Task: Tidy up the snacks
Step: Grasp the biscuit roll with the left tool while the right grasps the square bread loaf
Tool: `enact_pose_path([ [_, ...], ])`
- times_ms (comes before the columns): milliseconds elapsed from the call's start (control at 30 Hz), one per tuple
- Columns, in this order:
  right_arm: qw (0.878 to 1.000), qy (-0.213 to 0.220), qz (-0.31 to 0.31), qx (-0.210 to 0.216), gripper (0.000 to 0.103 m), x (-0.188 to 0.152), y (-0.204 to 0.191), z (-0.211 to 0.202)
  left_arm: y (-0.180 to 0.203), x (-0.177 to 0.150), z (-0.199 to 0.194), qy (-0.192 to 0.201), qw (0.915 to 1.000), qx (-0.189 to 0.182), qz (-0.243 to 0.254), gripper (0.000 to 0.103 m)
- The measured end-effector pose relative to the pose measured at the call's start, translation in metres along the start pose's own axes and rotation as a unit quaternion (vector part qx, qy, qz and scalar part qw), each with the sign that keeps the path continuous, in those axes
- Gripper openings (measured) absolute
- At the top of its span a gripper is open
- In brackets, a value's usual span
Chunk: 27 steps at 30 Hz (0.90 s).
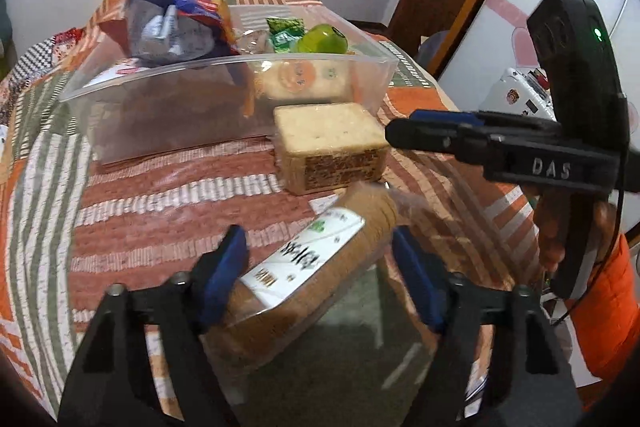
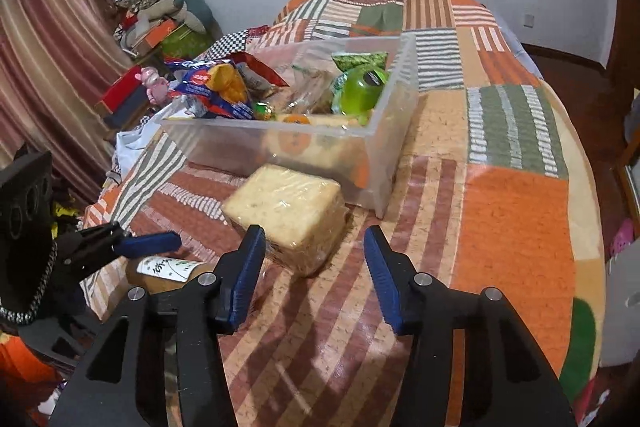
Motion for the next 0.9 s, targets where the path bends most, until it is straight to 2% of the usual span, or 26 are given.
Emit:
enact_pose_path([
  [133,1.000,-0.002,-0.015,0.005,0.049,0.008,-0.010,0.010,-0.014,-0.010,-0.012,0.006,0.9998,0.016,-0.011,0.055],
  [300,0.999,-0.008,-0.033,-0.003,0.050,0.020,-0.017,0.028,-0.042,-0.022,-0.027,0.010,0.9972,0.050,-0.055,0.043],
  [500,0.999,-0.023,-0.036,-0.016,0.056,0.021,-0.017,0.037,-0.072,-0.025,-0.035,0.017,0.9915,0.074,-0.106,0.043],
  [700,0.998,-0.039,-0.044,0.032,0.056,0.007,-0.034,0.030,-0.067,-0.022,-0.029,0.015,0.9895,0.098,-0.106,0.043],
  [767,0.998,-0.039,-0.053,0.024,0.063,0.003,-0.043,0.032,-0.063,-0.023,-0.029,0.014,0.9904,0.100,-0.094,0.043],
  [833,0.998,-0.035,-0.049,0.020,0.076,0.003,-0.049,0.035,-0.064,-0.022,-0.026,0.011,0.9909,0.101,-0.088,0.044],
  [900,0.998,-0.030,-0.047,0.014,0.079,0.005,-0.053,0.040,-0.068,-0.023,-0.022,0.003,0.9913,0.093,-0.092,0.048],
])
Point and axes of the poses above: each gripper's, at about its wrist camera, not at the fingertips, and z roughly the way its jaws point, y to its right, x to its top, the point moved 2 cm from there along z, roughly the way its jaws point, and after that the axes turned 3 degrees about -y, right-handed, at the moved point
